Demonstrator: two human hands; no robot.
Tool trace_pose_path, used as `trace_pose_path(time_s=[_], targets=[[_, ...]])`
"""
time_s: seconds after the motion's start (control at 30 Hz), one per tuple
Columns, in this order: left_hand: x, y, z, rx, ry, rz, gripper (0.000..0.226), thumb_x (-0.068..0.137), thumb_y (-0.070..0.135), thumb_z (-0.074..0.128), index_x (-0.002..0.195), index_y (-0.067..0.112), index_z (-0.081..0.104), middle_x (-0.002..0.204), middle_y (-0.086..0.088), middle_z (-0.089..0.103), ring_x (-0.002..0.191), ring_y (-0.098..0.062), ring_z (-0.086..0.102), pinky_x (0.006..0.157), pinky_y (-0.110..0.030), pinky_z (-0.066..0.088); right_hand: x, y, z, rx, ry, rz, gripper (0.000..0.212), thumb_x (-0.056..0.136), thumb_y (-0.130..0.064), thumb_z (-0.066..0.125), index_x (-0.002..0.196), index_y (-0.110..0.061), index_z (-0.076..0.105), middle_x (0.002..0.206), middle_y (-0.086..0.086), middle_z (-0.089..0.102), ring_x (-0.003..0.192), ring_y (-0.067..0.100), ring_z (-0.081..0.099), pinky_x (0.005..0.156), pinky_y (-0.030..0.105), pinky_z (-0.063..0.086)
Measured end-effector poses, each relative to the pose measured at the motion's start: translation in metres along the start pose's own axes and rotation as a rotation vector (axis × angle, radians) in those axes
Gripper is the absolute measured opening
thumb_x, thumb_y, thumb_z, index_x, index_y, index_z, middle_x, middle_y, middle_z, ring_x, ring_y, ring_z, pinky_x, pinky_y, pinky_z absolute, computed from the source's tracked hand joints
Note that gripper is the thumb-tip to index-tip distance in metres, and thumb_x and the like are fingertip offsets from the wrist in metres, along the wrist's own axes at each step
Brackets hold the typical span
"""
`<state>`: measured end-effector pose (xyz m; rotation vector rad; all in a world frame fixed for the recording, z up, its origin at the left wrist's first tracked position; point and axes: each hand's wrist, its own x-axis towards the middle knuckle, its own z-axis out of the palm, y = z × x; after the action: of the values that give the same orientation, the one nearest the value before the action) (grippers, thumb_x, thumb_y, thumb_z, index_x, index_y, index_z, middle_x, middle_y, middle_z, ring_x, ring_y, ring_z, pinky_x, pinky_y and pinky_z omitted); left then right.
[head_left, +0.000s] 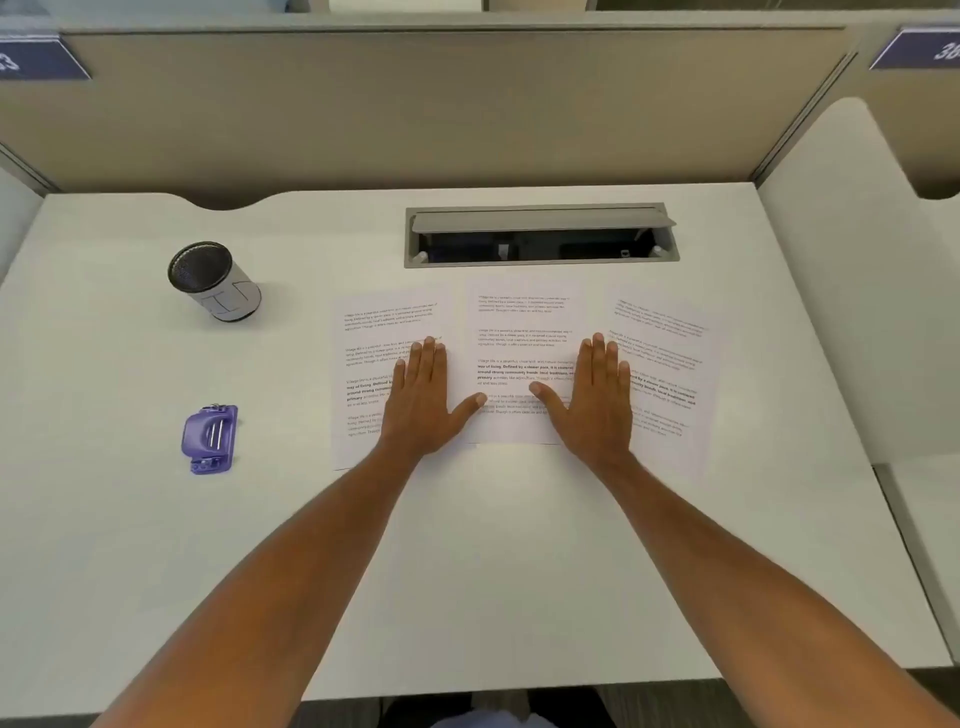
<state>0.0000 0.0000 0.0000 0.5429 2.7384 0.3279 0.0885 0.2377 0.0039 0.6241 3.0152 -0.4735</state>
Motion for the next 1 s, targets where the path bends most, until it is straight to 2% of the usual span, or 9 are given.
trace_pose_path(time_s=[0.1, 0.5, 0.7, 0.87, 1.0], targets=[[-0.002, 0.004, 0.007, -0.019, -0.004, -0.009, 0.107, 0.106, 0.075, 0.04, 0.174, 0.002, 0.003, 0.185, -0.017, -0.003, 0.173, -0.034, -0.003, 0.139, -0.055, 0.003, -0.004, 0.003, 0.005, -0.007, -0.026, 0.056, 0.106, 0.105, -0.072, 0.048, 0.174, 0.001, 0.013, 0.185, 0.018, 0.008, 0.172, 0.034, 0.004, 0.139, 0.05, 0.002], [-0.004, 0.022, 0.028, 0.012, -0.013, 0.098, 0.103, 0.109, 0.068, 0.039, 0.174, 0.001, -0.005, 0.184, -0.018, -0.011, 0.172, -0.037, -0.011, 0.139, -0.055, -0.002, -0.016, 0.001, 0.021, 0.006, -0.057, -0.075, 0.096, 0.11, -0.059, 0.053, 0.173, 0.001, 0.015, 0.184, 0.018, 0.011, 0.172, 0.035, 0.005, 0.139, 0.049, 0.006], [-0.003, 0.014, 0.023, -0.125, 0.07, 0.134, 0.098, 0.11, 0.06, 0.048, 0.174, 0.002, 0.003, 0.185, -0.015, -0.006, 0.172, -0.034, -0.008, 0.14, -0.053, 0.002, -0.011, 0.01, 0.019, 0.008, -0.023, -0.124, 0.096, 0.108, -0.058, 0.057, 0.172, 0.001, 0.019, 0.183, 0.018, 0.015, 0.172, 0.036, 0.009, 0.139, 0.052, 0.01], [0.002, -0.031, 0.007, -0.125, 0.173, 0.076, 0.097, 0.11, 0.064, 0.044, 0.175, 0.004, 0.006, 0.185, -0.016, -0.003, 0.172, -0.035, -0.005, 0.139, -0.057, 0.004, 0.002, 0.051, 0.005, 0.006, 0.054, -0.018, 0.095, 0.109, -0.057, 0.054, 0.173, 0.002, 0.018, 0.184, 0.019, 0.014, 0.172, 0.036, 0.008, 0.139, 0.054, 0.008], [0.002, -0.068, 0.001, -0.035, 0.182, 0.031, 0.107, 0.1, 0.077, 0.03, 0.175, 0.004, 0.009, 0.185, -0.017, 0.002, 0.172, -0.038, 0.0, 0.139, -0.057, 0.005, 0.005, 0.082, -0.002, -0.029, 0.049, 0.069, 0.1, 0.105, -0.065, 0.047, 0.173, 0.002, 0.017, 0.184, 0.02, 0.015, 0.172, 0.036, 0.009, 0.138, 0.056, 0.007]])
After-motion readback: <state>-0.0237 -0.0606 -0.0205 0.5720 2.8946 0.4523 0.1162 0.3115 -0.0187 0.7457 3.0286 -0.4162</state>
